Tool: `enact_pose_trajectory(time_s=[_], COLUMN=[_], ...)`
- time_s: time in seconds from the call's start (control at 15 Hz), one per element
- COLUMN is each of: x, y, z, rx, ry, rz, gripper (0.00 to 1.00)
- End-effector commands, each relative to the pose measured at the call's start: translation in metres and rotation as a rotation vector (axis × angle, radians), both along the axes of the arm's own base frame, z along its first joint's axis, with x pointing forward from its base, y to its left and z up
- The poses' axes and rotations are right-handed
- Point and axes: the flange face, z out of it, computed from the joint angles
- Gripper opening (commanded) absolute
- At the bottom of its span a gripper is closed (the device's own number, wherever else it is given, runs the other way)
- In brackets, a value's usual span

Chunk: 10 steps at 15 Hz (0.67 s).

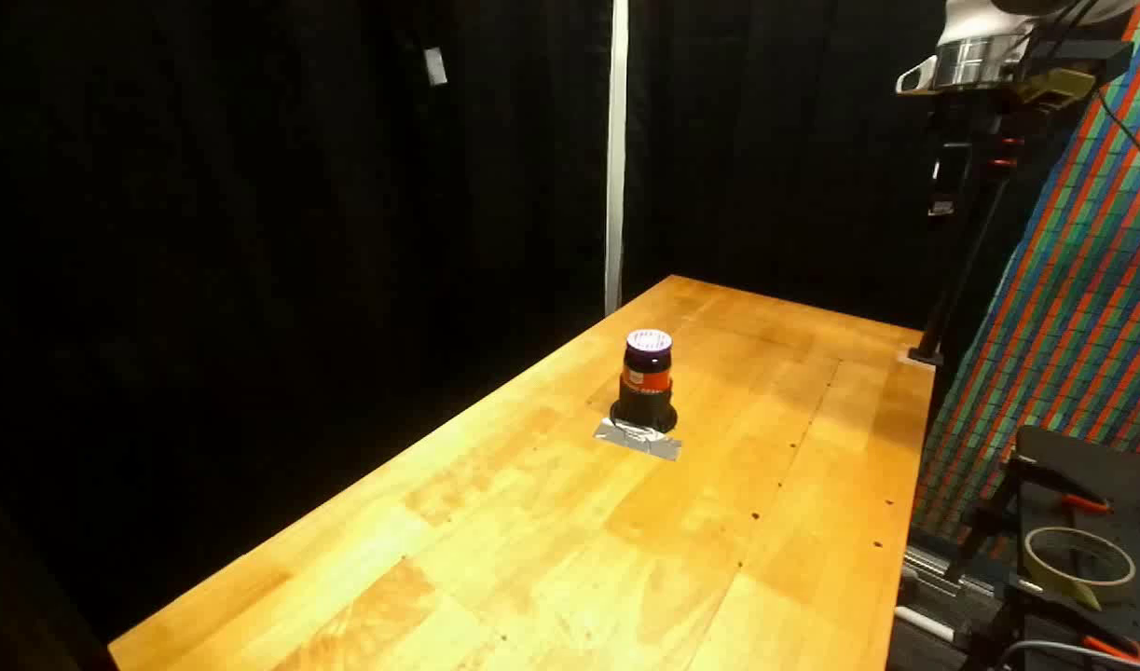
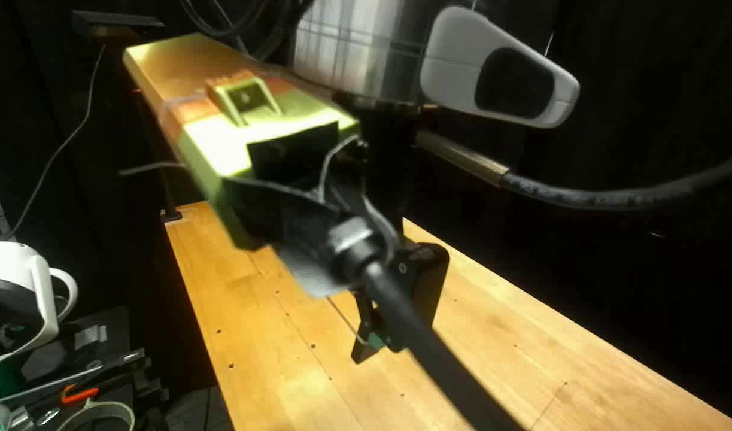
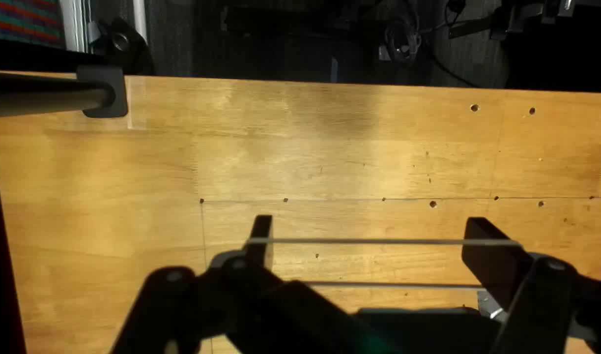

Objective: Put the rubber band around the jar.

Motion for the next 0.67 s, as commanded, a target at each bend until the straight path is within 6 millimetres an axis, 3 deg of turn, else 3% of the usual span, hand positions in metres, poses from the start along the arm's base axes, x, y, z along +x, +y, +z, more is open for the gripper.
enact_pose_trajectory(time_s=[0.0,0.27,0.4,0.6], x=[0.001,0.005,0.025,0.078], y=[0.0,0.002,0.022,0.069], z=[0.002,0.004,0.002,-0.009], rx=[-0.001,-0.001,-0.012,-0.02], ry=[-0.003,-0.018,-0.023,-0.023], rz=[0.0,0.008,0.021,0.11], gripper=[1.0,1.0,1.0,1.0])
